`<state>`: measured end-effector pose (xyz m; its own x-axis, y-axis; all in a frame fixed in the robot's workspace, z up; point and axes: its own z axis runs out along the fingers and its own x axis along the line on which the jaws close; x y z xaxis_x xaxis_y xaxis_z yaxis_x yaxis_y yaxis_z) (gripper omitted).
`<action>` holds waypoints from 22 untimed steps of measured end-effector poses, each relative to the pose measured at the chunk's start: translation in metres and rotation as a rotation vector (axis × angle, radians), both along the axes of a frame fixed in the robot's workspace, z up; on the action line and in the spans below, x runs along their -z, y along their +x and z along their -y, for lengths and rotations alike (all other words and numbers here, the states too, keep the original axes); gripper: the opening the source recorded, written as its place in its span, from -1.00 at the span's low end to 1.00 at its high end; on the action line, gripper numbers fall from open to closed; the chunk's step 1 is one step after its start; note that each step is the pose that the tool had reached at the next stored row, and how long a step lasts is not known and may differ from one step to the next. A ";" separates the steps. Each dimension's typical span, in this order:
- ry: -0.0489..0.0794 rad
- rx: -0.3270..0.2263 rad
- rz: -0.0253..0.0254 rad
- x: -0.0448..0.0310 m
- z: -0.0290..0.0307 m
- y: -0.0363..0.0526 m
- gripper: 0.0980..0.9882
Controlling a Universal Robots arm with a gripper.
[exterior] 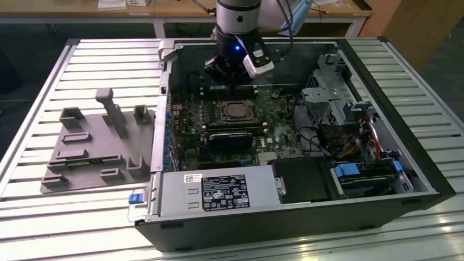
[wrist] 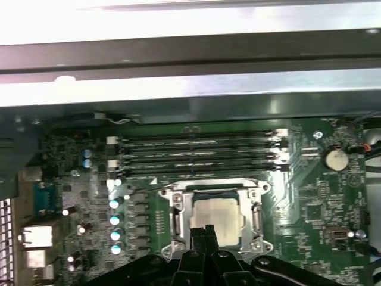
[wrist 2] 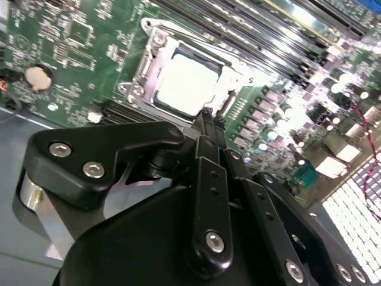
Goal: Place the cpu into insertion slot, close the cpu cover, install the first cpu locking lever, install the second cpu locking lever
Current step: 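Install the first cpu locking lever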
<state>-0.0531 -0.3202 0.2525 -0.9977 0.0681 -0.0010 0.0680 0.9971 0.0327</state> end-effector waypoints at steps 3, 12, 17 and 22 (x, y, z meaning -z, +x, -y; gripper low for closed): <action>0.000 0.000 -0.0001 0.0000 0.0000 -0.0066 -0.99; 0.000 0.000 0.0000 0.0003 0.0000 -0.0257 -0.99; 0.000 0.000 0.0000 0.0005 0.0000 -0.0327 -0.99; 0.001 0.000 -0.0001 0.0008 0.0000 -0.0391 -0.99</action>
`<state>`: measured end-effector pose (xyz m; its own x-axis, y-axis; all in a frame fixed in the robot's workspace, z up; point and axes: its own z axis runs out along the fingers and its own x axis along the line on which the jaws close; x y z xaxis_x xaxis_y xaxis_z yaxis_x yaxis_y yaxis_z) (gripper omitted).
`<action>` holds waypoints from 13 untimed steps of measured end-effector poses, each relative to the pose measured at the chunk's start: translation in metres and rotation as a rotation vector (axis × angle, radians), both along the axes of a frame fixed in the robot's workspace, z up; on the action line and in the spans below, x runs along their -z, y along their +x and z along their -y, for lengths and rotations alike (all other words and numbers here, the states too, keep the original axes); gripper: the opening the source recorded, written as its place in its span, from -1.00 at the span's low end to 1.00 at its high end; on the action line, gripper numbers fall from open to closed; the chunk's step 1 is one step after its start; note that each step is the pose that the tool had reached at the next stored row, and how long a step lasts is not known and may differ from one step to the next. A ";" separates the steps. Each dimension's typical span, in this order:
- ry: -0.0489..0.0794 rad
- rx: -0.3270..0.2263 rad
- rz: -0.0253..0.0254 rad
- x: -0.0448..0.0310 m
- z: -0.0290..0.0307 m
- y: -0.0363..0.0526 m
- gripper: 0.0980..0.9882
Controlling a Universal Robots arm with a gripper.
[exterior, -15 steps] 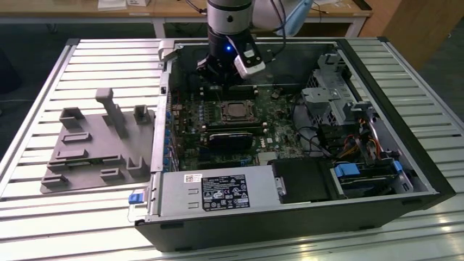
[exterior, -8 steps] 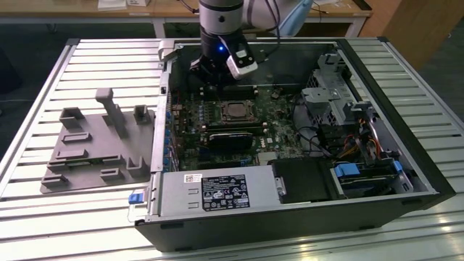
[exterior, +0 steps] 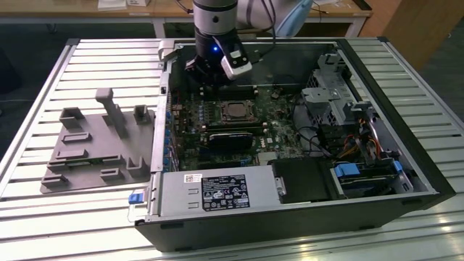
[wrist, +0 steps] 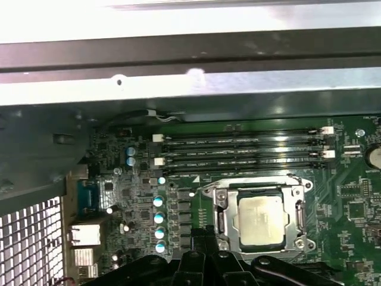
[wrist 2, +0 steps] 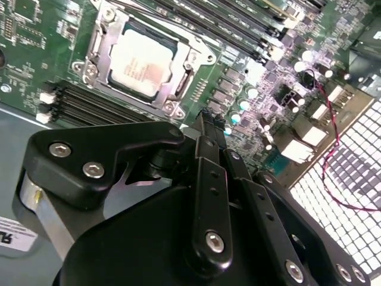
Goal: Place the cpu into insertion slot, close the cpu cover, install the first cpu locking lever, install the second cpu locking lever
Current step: 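Install the first cpu locking lever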
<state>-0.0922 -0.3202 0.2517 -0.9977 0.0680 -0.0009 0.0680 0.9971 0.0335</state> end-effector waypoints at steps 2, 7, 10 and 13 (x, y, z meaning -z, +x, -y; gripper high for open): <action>0.011 0.000 0.0000 0.0001 0.0000 -0.0024 -0.99; 0.050 0.000 0.0000 0.0005 0.0000 -0.0075 -0.99; 0.061 0.000 0.0000 0.0014 0.0000 -0.0114 -0.99; 0.078 0.000 0.0000 0.0028 0.0000 -0.0152 -0.99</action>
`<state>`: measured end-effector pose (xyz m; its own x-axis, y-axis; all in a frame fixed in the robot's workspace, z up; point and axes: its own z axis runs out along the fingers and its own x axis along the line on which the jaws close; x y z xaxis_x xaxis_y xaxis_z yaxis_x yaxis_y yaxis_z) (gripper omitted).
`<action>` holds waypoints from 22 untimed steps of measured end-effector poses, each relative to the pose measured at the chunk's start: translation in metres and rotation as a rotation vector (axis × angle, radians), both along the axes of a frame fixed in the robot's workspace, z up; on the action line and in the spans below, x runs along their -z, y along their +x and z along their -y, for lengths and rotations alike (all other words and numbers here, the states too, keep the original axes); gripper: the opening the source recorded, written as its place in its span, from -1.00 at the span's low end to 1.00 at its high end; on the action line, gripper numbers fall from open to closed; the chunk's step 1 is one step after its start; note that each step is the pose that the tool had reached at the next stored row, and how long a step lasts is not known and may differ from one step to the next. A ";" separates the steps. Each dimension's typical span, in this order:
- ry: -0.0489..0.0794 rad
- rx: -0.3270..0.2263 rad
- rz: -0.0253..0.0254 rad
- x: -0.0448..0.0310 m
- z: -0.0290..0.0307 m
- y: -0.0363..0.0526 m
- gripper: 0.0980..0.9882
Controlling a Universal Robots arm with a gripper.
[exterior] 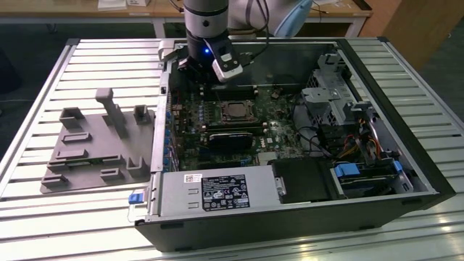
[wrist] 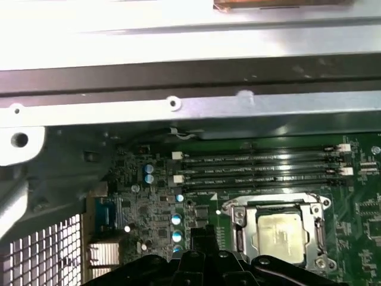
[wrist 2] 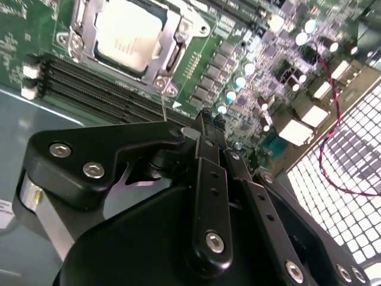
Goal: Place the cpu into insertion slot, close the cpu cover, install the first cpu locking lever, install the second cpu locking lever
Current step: 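Install the first cpu locking lever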
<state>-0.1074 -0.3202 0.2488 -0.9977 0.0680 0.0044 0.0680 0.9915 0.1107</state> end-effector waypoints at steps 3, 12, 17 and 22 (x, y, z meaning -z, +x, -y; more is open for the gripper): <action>0.040 0.000 -0.0001 0.0009 0.0000 -0.0021 -0.99; 0.136 -0.001 0.0001 0.0019 -0.0001 -0.0025 -0.99; 0.138 -0.001 0.0000 0.0022 0.0000 0.0046 -0.99; 0.139 -0.001 0.0000 0.0024 0.0000 0.0180 -0.99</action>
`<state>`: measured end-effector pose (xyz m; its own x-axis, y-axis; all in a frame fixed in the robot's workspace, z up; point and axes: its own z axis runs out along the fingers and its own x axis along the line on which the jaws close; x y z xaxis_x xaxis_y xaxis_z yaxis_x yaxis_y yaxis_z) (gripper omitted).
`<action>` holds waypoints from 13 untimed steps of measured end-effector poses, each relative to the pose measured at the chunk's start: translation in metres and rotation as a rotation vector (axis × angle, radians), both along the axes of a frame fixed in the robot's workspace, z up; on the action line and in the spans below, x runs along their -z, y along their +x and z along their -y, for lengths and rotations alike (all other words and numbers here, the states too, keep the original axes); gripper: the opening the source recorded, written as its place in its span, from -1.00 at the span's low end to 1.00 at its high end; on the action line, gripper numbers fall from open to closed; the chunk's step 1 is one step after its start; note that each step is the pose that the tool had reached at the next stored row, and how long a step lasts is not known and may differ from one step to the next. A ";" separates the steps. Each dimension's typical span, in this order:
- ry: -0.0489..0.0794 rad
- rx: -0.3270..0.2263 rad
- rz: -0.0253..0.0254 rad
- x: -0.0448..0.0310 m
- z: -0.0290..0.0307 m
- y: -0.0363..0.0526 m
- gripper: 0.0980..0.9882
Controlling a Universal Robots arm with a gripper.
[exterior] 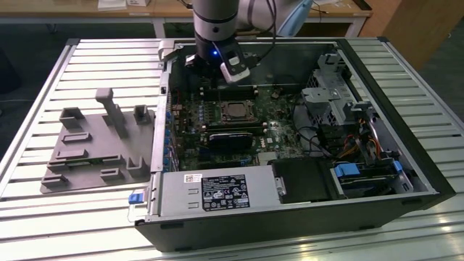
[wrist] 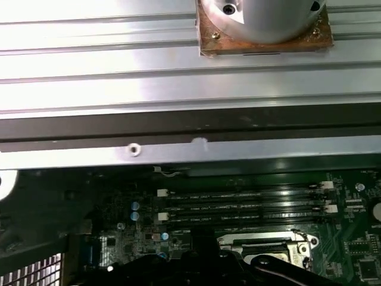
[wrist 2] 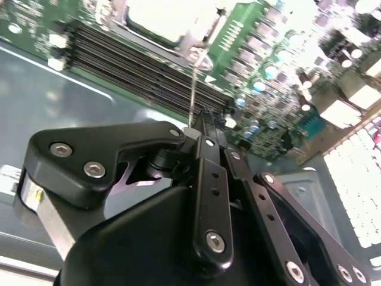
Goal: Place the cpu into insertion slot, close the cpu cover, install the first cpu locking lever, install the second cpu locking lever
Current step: 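Install the first cpu locking lever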
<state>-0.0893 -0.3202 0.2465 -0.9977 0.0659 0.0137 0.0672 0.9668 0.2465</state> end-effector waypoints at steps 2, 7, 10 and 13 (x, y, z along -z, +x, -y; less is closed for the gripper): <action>0.000 0.000 0.0001 0.0000 0.0000 0.0072 -0.99; 0.000 0.000 -0.0001 0.0000 0.0000 0.0214 -0.99; 0.000 0.000 -0.0001 0.0000 0.0000 0.0220 -0.99; -0.002 0.000 0.0066 0.0002 0.0000 0.0220 -0.99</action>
<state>-0.0673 -0.3202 0.2463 -0.9978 0.0659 0.0069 0.0656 0.9674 0.2447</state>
